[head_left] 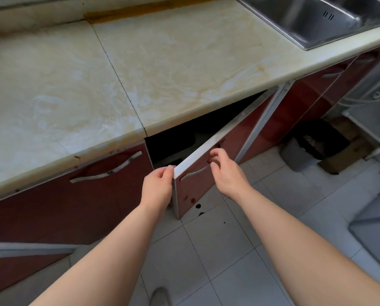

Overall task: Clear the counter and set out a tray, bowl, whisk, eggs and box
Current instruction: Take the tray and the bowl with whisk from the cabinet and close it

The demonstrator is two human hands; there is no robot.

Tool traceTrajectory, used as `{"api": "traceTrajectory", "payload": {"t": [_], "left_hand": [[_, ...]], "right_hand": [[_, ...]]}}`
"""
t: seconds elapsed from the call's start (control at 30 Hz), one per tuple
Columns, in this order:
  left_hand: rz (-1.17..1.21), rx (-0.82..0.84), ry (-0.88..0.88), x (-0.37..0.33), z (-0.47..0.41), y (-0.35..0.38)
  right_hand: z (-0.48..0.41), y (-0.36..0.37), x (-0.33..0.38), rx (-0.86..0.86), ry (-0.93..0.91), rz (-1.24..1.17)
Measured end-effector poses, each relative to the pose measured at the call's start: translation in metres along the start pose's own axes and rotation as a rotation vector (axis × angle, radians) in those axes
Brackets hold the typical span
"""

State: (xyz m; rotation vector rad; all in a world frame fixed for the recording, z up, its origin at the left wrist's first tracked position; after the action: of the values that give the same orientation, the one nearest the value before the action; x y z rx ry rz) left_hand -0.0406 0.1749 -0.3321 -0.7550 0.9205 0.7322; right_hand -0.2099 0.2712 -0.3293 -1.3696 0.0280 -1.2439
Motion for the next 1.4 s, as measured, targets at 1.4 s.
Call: {"api": "traceTrajectory", "payload": {"t": [1.4], "left_hand": [[-0.073, 0.402, 0.165, -0.078, 0.046, 0.397]], "right_hand": [[0.049, -0.243, -0.279, -0.259, 0.244, 0.048]]}}
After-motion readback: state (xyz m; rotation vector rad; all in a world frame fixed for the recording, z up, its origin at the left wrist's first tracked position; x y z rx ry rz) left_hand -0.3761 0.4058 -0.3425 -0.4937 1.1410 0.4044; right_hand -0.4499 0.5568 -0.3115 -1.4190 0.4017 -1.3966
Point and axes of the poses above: each hand's wrist, its own z-axis away from the middle knuckle, its own y-axis out of the palm, x = y × z, the point moved 8 cm from there along -z, towards the middle knuckle, and after that the axes turned 3 degrees about y, right-handed, at the moved point
